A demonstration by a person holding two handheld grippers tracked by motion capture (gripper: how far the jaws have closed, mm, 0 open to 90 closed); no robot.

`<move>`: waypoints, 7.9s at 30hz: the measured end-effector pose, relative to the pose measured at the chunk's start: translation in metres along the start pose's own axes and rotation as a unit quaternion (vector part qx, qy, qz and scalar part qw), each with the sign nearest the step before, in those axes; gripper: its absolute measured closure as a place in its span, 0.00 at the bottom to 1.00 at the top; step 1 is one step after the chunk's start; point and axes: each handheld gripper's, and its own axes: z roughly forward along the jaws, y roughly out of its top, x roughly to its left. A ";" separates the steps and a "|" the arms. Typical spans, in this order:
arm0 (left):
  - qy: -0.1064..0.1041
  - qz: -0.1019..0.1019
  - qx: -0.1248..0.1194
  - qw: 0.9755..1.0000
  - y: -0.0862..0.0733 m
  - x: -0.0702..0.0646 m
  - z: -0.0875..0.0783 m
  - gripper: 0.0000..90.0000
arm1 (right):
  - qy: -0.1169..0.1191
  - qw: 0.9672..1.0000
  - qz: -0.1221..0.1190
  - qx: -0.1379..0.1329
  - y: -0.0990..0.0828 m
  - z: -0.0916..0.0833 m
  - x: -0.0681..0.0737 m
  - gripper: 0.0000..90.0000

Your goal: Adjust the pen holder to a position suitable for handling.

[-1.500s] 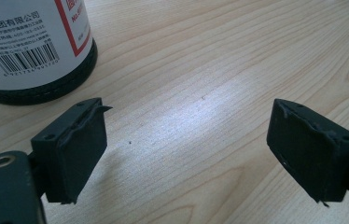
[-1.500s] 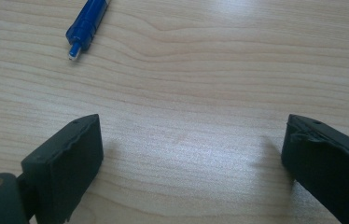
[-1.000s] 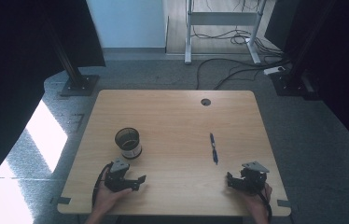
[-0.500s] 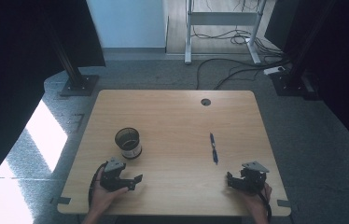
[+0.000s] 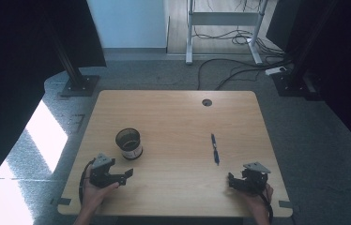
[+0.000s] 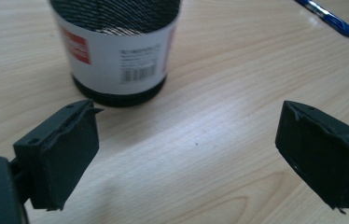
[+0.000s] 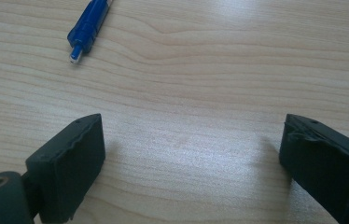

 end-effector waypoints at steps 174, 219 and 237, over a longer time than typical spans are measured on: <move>-0.003 0.079 -0.011 0.997 0.105 -0.094 0.133 0.10 | -0.006 1.000 0.006 -0.002 0.000 0.000 0.000 0.09; -0.008 0.072 -0.014 0.997 0.081 -0.090 0.128 0.03 | -0.008 1.000 0.008 -0.003 0.000 -0.001 0.000 0.10; -0.023 0.066 -0.007 0.998 0.039 -0.069 0.065 0.04 | -0.008 1.000 0.008 -0.003 0.000 -0.001 0.000 0.10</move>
